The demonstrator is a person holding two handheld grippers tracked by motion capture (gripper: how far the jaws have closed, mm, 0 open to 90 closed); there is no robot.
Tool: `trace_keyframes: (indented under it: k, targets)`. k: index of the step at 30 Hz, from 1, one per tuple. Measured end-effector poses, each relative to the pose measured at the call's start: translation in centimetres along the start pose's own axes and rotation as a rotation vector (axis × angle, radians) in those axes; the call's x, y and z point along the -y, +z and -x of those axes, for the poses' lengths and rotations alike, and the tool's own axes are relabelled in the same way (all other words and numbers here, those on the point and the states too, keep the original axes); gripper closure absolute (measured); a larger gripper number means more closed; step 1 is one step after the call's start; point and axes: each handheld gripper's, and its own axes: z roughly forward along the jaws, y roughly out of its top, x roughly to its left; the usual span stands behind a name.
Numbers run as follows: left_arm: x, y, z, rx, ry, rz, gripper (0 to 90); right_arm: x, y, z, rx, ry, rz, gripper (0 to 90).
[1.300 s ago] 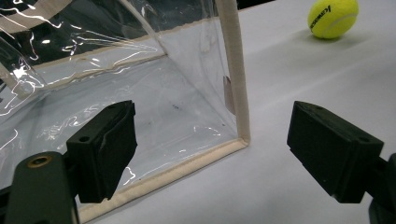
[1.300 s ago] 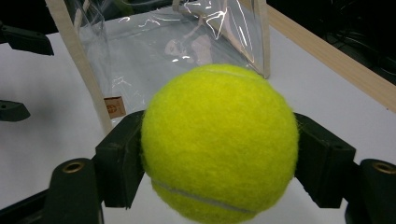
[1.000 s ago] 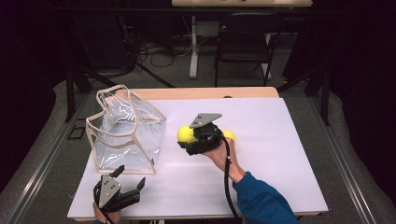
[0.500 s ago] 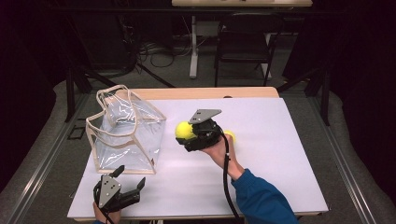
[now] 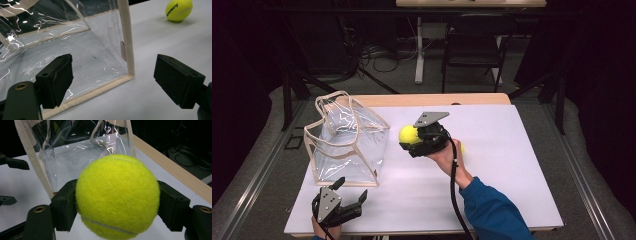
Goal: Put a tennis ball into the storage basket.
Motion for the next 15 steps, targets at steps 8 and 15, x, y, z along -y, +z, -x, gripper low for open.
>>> trace_keyframes:
  k: [8, 15]
  targets:
    - [0.0, 0.0, 0.0, 0.002, 0.0, 0.0, 16.0, -0.5, 0.1, 0.2, -0.001, 0.006, 0.012, 26.2]
    - [0.0, -0.1, 0.0, 0.001, 0.004, 0.003, 16.0, -1.1, 0.4, 0.2, -0.004, 0.004, 0.018, 26.2]
